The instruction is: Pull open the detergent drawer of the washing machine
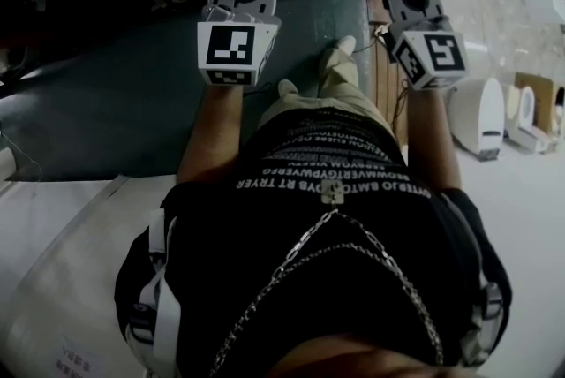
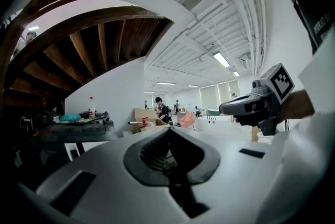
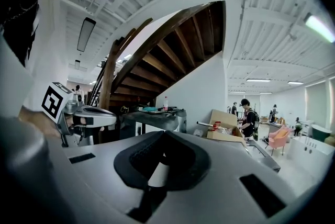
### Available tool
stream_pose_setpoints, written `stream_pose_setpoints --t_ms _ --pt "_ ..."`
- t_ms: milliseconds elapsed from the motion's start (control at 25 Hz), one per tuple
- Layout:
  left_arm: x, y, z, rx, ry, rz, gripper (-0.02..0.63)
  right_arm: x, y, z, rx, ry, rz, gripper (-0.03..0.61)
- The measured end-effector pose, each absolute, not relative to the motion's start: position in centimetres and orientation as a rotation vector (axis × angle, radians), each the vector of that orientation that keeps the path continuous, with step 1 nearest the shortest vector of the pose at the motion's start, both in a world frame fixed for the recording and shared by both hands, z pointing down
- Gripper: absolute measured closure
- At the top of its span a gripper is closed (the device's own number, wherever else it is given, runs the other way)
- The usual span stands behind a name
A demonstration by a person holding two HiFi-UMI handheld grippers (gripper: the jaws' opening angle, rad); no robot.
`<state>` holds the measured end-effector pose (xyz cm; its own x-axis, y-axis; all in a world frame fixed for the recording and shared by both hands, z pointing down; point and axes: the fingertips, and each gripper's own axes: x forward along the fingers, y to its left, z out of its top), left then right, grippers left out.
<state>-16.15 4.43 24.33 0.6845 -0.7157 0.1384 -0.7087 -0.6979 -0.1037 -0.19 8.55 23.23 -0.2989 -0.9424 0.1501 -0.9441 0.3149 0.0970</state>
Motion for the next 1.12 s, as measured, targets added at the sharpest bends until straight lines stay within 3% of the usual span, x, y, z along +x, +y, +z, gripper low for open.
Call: stream_pose_setpoints --t_ms 1120 --pt "-7.9 -8.6 25.9 -2.853 1.282 -0.332 0.611 8.5 -4.8 26.6 1.677 -2.49 0.13 0.575"
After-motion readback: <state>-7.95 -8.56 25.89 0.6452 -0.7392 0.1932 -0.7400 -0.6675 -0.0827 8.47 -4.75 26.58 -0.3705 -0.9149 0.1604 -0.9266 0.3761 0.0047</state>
